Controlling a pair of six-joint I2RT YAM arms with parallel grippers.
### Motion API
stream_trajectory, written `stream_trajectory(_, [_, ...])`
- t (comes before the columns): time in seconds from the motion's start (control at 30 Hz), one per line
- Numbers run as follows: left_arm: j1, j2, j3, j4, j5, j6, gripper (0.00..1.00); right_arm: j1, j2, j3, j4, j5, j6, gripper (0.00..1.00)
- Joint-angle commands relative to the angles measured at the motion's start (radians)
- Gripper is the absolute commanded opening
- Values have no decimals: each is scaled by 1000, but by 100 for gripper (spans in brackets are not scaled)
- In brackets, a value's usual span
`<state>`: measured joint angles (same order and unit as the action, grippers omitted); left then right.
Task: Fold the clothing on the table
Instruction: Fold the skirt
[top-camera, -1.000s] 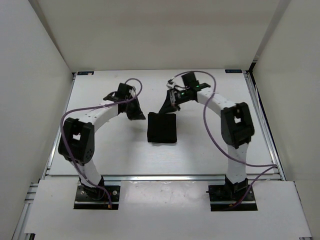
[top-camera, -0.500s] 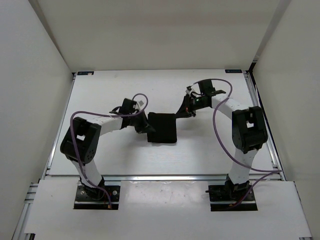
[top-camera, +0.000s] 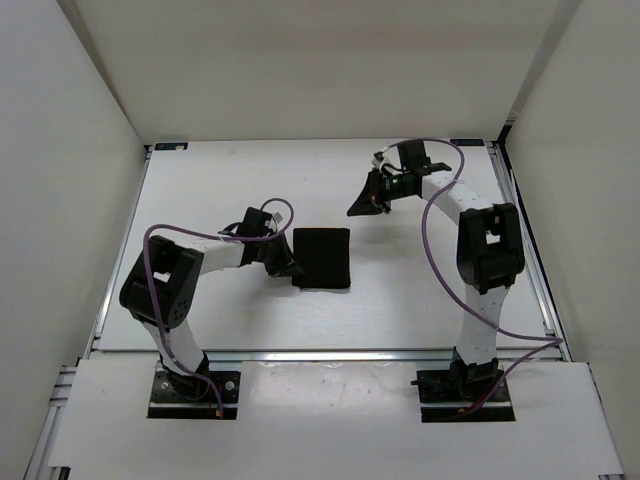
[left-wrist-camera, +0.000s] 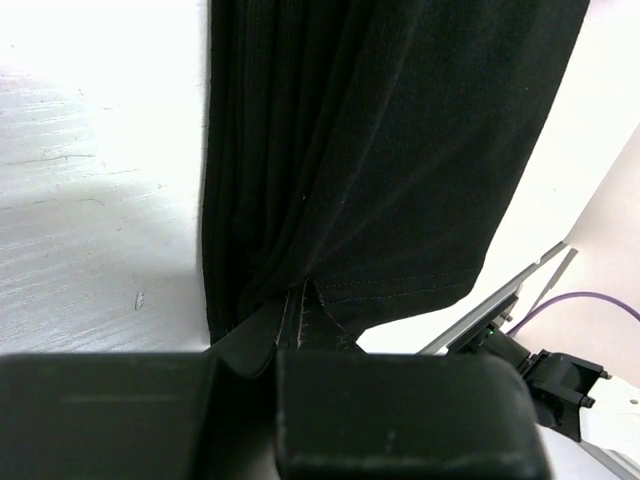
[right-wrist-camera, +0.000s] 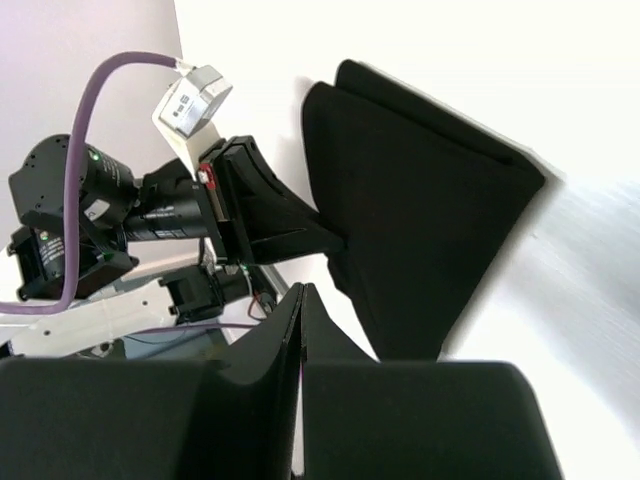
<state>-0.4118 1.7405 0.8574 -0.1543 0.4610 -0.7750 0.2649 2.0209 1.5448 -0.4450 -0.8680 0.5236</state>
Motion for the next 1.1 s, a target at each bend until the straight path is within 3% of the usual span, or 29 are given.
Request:
stream_trajectory(0.0, [7,-27,-12,-44,-76,48,0,37,13,93,-75,10,-52,0])
stream_trajectory(0.1, [18,-125,57,-56,-51,54,2,47,-36,116,-167,125,-115,3])
stream_trajectory(0.2, [76,-200,146,-142,-27,92,26,5,-134,51,-195,191,-149,16])
stream_trajectory(0.3, [180,-304,144,-233,-47,155,34,-84,-302,-84,-167,193,-155,27])
stream_trajectory(0.33, [197,-340,149,-247,-70,167,42,-98,-329,-153,-155,184,-149,31])
stream_trajectory(0.37, [215,-373,137,-283,-102,199,52,-134,-373,-226,-147,184,-151,32])
stream_trajectory(0.47, [248,-447,51,-329,-166,259,62,-208,-476,-397,-100,162,-143,34])
stream_trajectory(0.67, [271,-558,-148,-353,-168,269,65,-259,-622,-679,8,126,-79,36])
stream_trajectory(0.87, [295,-579,-192,-334,-133,266,63,-259,-619,-707,-6,142,-91,36])
stream_trajectory(0.97, [292,-558,-181,-346,-128,276,44,-239,-607,-692,-7,139,-103,36])
stream_trajectory(1.07, [274,-536,-167,-378,-148,298,51,-225,-605,-700,5,130,-94,36])
